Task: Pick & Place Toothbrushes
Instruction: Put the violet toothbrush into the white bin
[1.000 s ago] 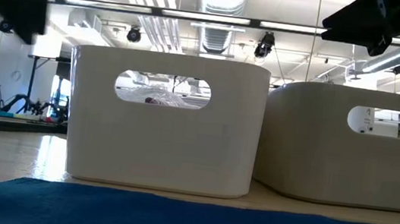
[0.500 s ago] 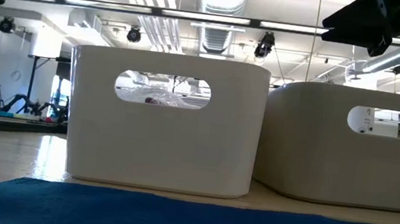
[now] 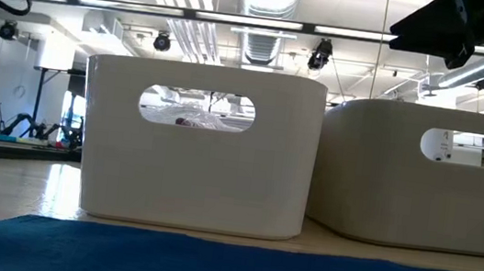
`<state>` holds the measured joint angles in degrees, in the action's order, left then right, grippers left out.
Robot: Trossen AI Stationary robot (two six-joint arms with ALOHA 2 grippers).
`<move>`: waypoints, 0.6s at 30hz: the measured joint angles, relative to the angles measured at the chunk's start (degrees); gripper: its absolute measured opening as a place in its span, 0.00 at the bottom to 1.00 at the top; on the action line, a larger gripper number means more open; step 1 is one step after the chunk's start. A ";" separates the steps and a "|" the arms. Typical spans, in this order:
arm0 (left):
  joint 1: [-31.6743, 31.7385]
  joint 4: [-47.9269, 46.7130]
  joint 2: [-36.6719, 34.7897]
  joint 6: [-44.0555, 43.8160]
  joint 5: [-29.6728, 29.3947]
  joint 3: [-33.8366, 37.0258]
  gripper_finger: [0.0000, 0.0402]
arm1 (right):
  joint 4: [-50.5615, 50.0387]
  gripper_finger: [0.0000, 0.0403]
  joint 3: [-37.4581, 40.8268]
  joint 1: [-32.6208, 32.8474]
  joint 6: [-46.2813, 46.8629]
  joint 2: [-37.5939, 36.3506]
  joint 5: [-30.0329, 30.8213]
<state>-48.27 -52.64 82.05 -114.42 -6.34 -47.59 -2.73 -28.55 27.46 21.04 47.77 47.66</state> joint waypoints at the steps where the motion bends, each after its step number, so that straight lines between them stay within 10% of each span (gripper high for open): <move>1: 0.04 0.18 0.38 0.42 0.33 0.00 0.42 | 0.03 0.43 0.04 0.01 0.00 0.00 0.00; 18: 0.86 0.67 5.80 1.94 1.33 1.21 0.42 | -0.01 0.47 0.19 0.01 0.01 0.00 -0.01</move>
<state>-47.41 -51.97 87.85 -112.48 -5.02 -46.38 -2.74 -28.36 27.47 21.05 47.77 47.65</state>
